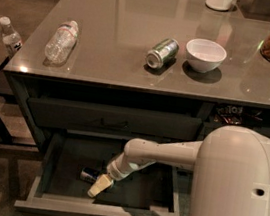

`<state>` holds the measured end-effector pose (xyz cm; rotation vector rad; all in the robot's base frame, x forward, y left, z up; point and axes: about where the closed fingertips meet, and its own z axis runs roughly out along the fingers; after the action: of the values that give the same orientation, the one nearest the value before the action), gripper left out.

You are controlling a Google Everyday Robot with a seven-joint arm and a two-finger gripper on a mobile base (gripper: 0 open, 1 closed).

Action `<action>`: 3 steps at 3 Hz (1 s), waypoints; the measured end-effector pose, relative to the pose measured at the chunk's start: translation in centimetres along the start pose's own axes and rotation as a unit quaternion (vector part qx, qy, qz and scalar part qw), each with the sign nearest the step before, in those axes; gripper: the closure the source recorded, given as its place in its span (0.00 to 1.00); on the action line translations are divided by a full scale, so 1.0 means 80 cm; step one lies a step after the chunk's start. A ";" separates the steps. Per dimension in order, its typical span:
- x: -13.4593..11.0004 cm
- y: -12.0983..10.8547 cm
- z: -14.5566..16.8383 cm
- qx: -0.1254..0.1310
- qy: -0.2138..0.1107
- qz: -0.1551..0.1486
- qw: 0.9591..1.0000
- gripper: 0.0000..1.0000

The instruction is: Pick redbull can from middle drawer and place on counter

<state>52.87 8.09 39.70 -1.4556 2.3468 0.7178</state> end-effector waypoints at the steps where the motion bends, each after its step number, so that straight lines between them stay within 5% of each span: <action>1: 0.005 -0.009 0.017 -0.002 0.001 0.004 1.000 0.00; 2: 0.017 -0.014 0.032 -0.002 0.003 0.014 1.000 0.00; 3: 0.018 -0.014 0.033 -0.002 0.003 0.014 1.000 0.18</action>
Offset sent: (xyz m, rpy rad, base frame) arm 0.0055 -0.0040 -0.0479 -0.0075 0.0280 -0.0422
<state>53.20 8.08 36.49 -1.4309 2.3758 0.7274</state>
